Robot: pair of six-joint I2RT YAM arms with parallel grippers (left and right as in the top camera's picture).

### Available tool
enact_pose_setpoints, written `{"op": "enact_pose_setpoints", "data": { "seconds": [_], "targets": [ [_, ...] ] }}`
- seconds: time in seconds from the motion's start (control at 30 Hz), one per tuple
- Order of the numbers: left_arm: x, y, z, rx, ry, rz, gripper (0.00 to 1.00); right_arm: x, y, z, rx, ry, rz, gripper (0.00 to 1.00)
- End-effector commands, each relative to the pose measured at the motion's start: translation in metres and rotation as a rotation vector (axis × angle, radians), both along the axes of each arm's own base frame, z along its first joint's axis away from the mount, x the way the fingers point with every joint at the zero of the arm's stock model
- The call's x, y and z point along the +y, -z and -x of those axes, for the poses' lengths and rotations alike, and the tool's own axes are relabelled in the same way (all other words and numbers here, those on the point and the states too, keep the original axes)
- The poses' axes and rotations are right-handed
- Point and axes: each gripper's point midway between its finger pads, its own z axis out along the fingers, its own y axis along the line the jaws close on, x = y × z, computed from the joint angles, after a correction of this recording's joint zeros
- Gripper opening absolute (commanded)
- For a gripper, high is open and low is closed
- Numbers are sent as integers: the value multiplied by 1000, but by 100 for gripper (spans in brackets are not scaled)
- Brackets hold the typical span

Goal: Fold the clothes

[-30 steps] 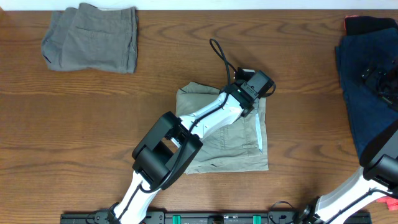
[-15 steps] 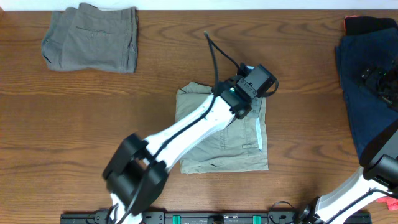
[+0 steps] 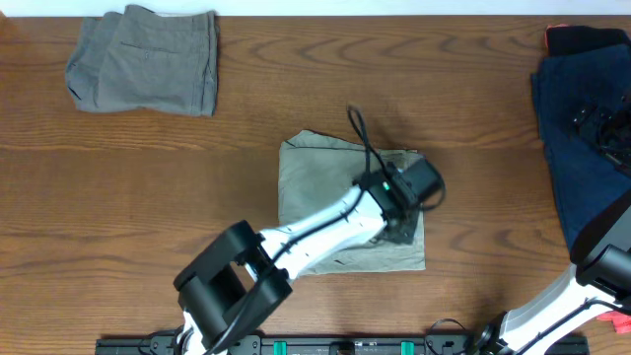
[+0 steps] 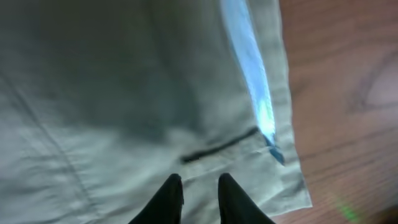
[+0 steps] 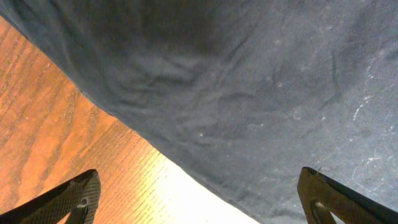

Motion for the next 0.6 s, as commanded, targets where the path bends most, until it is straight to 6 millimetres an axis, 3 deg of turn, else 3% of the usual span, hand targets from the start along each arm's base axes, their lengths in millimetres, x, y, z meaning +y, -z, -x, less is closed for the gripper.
{"op": "enact_pose_setpoints", "data": {
  "seconds": [0.0, 0.2, 0.57],
  "targets": [
    [-8, 12, 14, 22, -20, 18, 23, -3, -14, -1, -28, 16, 20, 99],
    [-25, 15, 25, -4, 23, 63, 24, -3, -14, -1, -28, 16, 20, 99],
    [-21, 22, 27, 2, 23, 39, 24, -3, -14, -1, -28, 16, 20, 99]
  ]
}}
